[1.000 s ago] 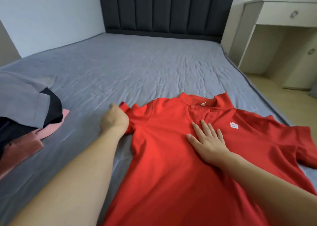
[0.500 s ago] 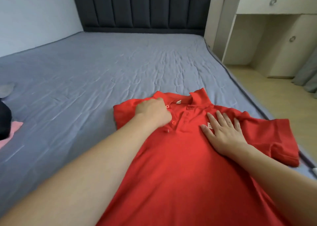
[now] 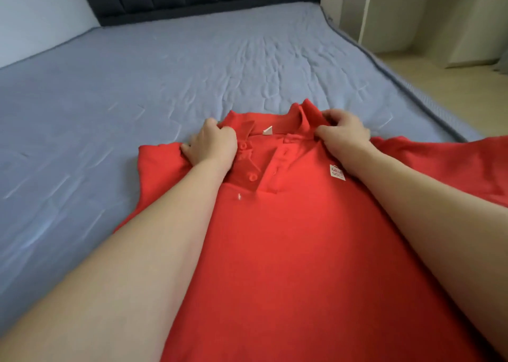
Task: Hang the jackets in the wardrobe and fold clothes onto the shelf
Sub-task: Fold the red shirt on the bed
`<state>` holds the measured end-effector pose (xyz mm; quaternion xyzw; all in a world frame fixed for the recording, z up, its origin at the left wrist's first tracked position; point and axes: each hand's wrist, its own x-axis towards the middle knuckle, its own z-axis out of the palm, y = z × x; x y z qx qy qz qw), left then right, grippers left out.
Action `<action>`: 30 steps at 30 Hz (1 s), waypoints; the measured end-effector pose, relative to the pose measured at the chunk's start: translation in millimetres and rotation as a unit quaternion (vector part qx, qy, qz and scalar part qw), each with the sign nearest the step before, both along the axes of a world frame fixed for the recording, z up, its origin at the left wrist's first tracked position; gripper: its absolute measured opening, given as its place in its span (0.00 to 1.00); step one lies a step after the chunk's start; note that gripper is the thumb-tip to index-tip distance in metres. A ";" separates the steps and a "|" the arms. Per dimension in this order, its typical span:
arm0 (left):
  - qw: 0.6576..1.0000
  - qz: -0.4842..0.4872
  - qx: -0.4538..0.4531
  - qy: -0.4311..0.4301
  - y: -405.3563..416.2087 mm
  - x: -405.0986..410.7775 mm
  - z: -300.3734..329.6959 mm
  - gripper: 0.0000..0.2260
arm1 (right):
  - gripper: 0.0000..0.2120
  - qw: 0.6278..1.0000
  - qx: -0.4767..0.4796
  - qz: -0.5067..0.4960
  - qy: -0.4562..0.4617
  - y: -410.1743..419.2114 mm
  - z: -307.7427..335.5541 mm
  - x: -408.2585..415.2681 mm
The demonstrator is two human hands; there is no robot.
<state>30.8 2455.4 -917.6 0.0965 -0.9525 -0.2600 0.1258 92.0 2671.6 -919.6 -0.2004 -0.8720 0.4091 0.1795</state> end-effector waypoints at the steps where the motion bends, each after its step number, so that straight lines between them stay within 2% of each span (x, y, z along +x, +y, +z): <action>1: 1.000 -0.004 0.031 -0.002 -2.3 -2.3 1.2 0.19 | 0.07 0.997 -0.063 0.006 0.032 -0.1 -0.3 1.1; 3: 0.982 -0.023 0.189 0.001 -7.0 -6.9 10.5 0.15 | 0.04 0.983 -0.155 0.034 0.095 -0.6 4.2 7.7; 5: 0.903 -0.075 0.423 0.006 -11.0 -1.6 34.6 0.16 | 0.10 0.963 -0.207 0.054 0.166 -4.8 16.8 22.8; 6: 0.872 -0.105 0.478 0.023 -16.6 4.2 45.1 0.19 | 0.11 0.954 -0.217 0.068 0.195 -7.1 22.9 34.1; 7: 0.869 -0.146 0.471 0.036 -25.3 14.9 53.4 0.21 | 0.09 0.948 -0.215 0.088 0.218 -8.8 26.3 45.9; 8: 0.880 -0.199 0.428 0.042 -36.2 29.0 58.8 0.21 | 0.08 0.945 -0.200 0.112 0.235 -9.8 28.2 58.4; 10: 0.902 -0.307 0.301 0.043 -59.8 55.5 60.1 0.15 | 0.08 0.942 -0.139 0.149 0.265 -12.1 31.3 81.6; 12: 0.917 -0.348 0.181 0.074 -77.0 78.6 57.5 0.12 | 0.14 0.948 -0.002 0.162 0.272 -17.0 30.0 93.1; 13: 0.924 -0.344 0.128 0.108 -79.4 87.2 54.4 0.16 | 0.18 0.953 0.093 0.165 0.237 -21.4 28.0 94.8; 14: 0.930 -0.339 0.074 0.118 -77.8 95.0 49.8 0.21 | 0.21 0.956 0.182 0.167 0.160 -25.1 22.7 93.5; 16: 0.938 -0.336 -0.075 0.047 -65.3 108.8 31.5 0.29 | 0.26 0.938 0.304 0.162 -0.036 -31.5 5.9 89.0; 18: 0.917 -0.334 -0.212 -0.051 -54.9 120.4 1.7 0.32 | 0.29 0.920 0.335 0.158 -0.131 -37.3 -6.1 86.8; 20: 0.913 -0.323 -0.235 -0.078 -55.9 121.0 -10.8 0.32 | 0.29 0.912 0.346 0.163 -0.149 -39.2 -4.8 82.2; 23: 0.908 -0.319 -0.249 -0.112 -55.1 119.3 -0.5 0.29 | 0.35 0.886 0.367 0.167 -0.227 -24.6 16.8 85.6; 26: 0.890 -0.277 -0.322 -0.166 -36.2 127.9 23.7 0.29 | 0.36 0.876 0.387 0.074 -0.278 21.7 38.9 113.9; 28: 0.898 -0.257 -0.337 -0.122 -12.4 148.4 42.7 0.28 | 0.34 0.869 0.382 0.014 -0.315 60.5 54.9 139.2; 30: 0.928 -0.277 -0.248 -0.009 17.3 182.0 54.7 0.23 | 0.29 0.892 0.318 -0.006 -0.321 93.8 72.9 161.9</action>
